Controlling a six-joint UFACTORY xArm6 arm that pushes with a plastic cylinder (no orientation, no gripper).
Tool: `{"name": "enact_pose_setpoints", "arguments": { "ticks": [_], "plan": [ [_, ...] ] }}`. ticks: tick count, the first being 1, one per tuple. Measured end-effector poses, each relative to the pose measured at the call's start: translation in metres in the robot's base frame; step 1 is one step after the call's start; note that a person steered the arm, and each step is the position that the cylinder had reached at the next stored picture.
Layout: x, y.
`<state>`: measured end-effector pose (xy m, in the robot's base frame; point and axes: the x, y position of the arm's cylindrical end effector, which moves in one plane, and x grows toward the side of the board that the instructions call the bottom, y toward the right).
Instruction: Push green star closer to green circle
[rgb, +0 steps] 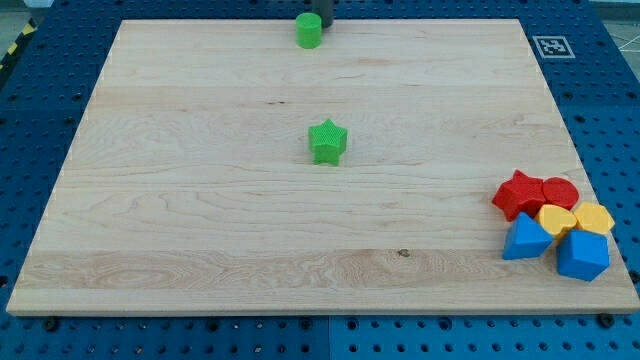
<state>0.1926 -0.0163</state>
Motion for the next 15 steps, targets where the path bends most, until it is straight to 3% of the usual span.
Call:
{"name": "enact_pose_setpoints", "arguments": {
  "ticks": [1, 3, 4, 6, 7, 8, 11, 12, 13, 14, 15],
  "plan": [
    [0.0, -0.013],
    [0.002, 0.029],
    [0.062, 0.04],
    [0.171, -0.035],
    [0.236, -0.042],
    [0.262, -0.025],
    [0.256, 0.067],
    [0.233, 0.084],
    [0.2, 0.074],
    [0.199, 0.059],
    [0.231, 0.061]
  ]
}}
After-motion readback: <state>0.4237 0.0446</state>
